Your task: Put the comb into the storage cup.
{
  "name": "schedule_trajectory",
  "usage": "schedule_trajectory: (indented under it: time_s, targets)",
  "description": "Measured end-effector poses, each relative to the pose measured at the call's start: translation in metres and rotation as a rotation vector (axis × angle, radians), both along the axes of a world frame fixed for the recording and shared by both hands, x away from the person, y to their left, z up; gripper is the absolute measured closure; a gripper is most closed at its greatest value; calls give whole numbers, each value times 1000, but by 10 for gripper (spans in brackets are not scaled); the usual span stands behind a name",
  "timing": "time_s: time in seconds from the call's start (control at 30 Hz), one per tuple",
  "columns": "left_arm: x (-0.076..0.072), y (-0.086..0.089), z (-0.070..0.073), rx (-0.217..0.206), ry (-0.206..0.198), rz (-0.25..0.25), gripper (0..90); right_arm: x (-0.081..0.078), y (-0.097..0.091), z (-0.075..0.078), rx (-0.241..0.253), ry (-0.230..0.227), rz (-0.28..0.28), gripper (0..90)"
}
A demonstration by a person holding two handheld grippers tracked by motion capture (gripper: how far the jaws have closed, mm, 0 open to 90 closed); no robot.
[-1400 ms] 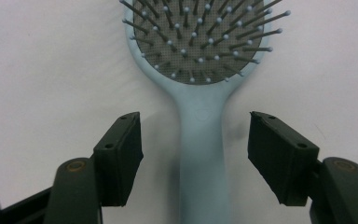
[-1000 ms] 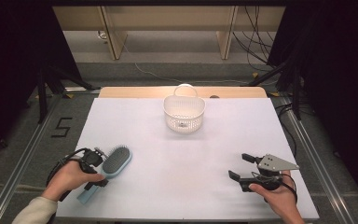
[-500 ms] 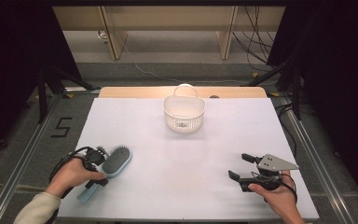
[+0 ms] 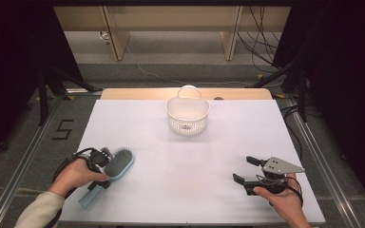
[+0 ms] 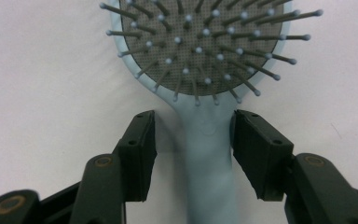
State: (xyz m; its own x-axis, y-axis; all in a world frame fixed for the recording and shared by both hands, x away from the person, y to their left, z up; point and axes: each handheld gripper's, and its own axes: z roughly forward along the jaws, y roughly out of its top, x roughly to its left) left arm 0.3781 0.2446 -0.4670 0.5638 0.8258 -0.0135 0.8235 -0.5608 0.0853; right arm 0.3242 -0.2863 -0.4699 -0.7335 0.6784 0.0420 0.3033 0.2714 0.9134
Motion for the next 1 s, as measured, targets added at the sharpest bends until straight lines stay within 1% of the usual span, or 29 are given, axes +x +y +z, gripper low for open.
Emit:
schedule_trajectory:
  time_s: [0.17,0.37,0.53,0.63,0.77,0.8,0.9,1.0]
  targets:
    - [3,0,1,8,11,1,536,0,0,0,1,0,1,158]
    - [3,0,1,7,16,-2,602,0,0,0,-2,0,2,158]
    - [4,1,2,8,24,1,676,0,0,0,-3,0,3,158]
    - [5,2,2,6,26,1,687,0,0,0,-2,0,3,158]
    - [5,0,2,14,27,9,691,0,0,0,-2,1,3,158]
    - [4,0,2,14,23,15,691,0,0,0,-2,1,3,158]
    - [3,-1,2,21,18,15,693,0,0,0,-3,1,4,158]
    - [2,-1,1,19,8,17,695,0,0,0,-3,1,4,158]
